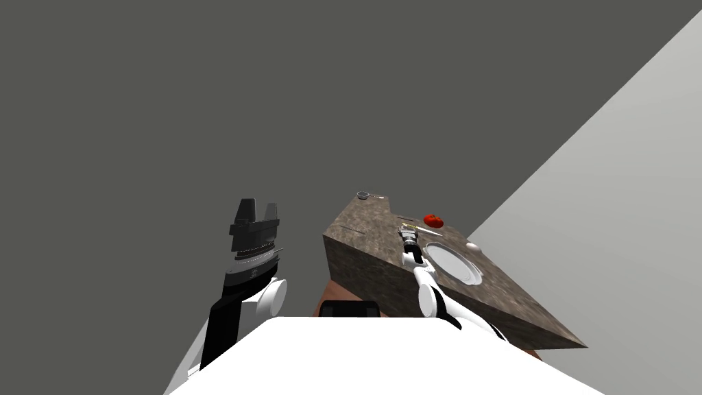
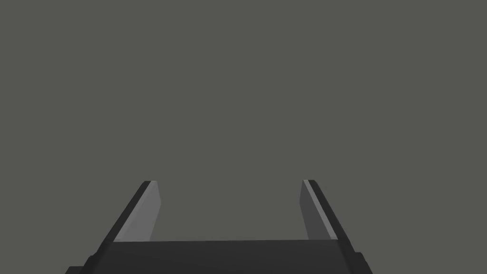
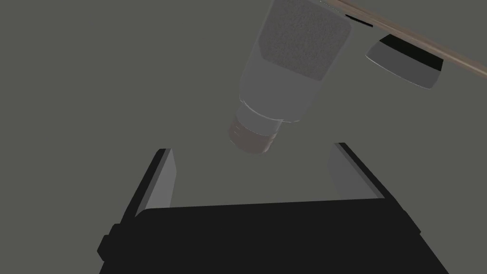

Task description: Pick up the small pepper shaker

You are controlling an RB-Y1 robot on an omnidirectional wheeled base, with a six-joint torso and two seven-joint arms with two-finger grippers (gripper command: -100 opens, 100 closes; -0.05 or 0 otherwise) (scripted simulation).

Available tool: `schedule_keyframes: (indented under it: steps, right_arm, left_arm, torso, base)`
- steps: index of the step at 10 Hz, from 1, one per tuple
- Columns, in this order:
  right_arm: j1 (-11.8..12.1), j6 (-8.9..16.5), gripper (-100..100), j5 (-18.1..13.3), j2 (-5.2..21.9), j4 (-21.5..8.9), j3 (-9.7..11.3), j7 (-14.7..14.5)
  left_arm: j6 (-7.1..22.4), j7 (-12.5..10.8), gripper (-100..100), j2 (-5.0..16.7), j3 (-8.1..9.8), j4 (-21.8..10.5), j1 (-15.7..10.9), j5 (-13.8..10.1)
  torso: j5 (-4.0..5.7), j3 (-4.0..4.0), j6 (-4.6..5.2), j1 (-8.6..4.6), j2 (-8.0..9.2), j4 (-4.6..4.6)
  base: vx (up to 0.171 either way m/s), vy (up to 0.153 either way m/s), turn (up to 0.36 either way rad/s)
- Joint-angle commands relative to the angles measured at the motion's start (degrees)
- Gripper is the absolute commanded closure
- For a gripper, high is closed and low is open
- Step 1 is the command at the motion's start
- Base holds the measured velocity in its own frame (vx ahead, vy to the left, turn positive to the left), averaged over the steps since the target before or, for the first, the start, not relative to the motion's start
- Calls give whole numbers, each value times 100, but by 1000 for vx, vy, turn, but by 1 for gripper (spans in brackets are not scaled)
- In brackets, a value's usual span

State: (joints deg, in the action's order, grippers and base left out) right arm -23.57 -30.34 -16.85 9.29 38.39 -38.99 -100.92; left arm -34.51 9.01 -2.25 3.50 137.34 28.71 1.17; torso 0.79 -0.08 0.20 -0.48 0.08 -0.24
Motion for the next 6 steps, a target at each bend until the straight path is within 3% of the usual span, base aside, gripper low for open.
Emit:
schedule_keyframes:
  steps: [1,2,3,6]
  right_arm:
    - [-70,176,-100,-23,31,135,16,-27]
    - [-58,112,-100,-16,18,94,10,-25]
    - [-63,144,100,-18,19,111,12,-28]
    - [-61,141,100,-19,10,105,17,-27]
  left_arm:
    - [0,0,0,0,0,0,0,0]
    - [0,0,0,0,0,0,0,0]
    - [0,0,0,0,0,0,0,0]
    - [0,0,0,0,0,0,0,0]
  torso:
    - [0,0,0,0,0,0]
    - [0,-1,0,2,-1,-1]
    - [1,0,1,1,1,-1]
    - [0,0,6,-8,0,1]
  base:
    - [7,9,-26]
    - [0,0,0]
    - [0,0,0]
    - [0,0,0]
